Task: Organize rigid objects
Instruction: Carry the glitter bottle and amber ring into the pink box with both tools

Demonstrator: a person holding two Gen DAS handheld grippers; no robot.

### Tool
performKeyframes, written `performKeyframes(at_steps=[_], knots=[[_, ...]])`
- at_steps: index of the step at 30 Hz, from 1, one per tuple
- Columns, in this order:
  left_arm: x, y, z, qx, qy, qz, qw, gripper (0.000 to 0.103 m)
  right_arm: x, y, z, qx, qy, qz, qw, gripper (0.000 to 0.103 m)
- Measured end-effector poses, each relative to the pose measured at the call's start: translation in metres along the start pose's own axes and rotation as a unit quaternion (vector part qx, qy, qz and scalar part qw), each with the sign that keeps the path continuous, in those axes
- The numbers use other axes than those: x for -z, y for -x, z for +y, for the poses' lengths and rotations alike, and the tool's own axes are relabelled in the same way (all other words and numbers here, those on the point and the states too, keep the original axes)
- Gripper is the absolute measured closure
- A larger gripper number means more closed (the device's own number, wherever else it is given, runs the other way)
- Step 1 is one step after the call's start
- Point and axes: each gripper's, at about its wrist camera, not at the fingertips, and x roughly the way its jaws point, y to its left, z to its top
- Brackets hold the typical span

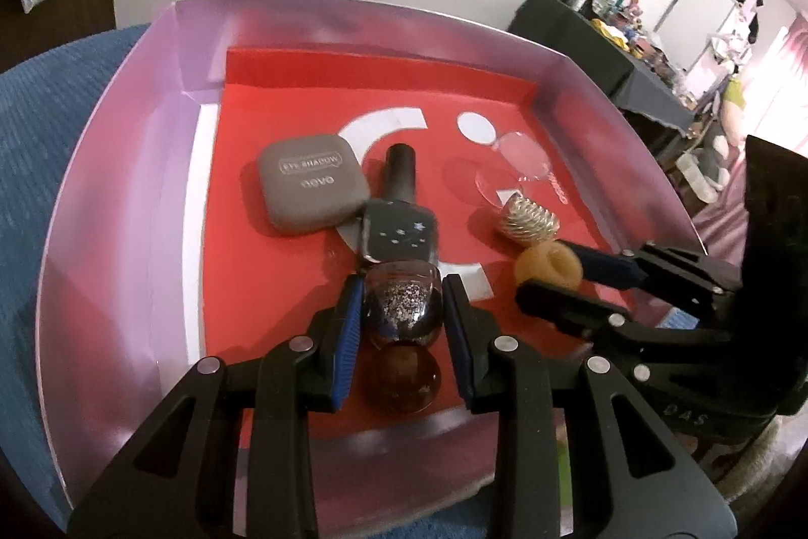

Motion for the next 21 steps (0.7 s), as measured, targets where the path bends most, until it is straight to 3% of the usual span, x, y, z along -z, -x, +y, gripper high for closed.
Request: performKeyframes(at_steps=[7, 21], knots=[[-0.007, -0.003, 0.004, -0.01, 0.006, -0.009, 0.9999, 0.074, -0.009, -0.002, -0.016, 0.053, -0.014, -0.008, 0.998, 0.063], [-0.007, -0.003, 0.007, -0.01, 0.011, -0.01, 0.9998, 0.073, -0.013, -0.007, -0.024, 0.062, -0.031, 0.002, 0.998, 0.063]])
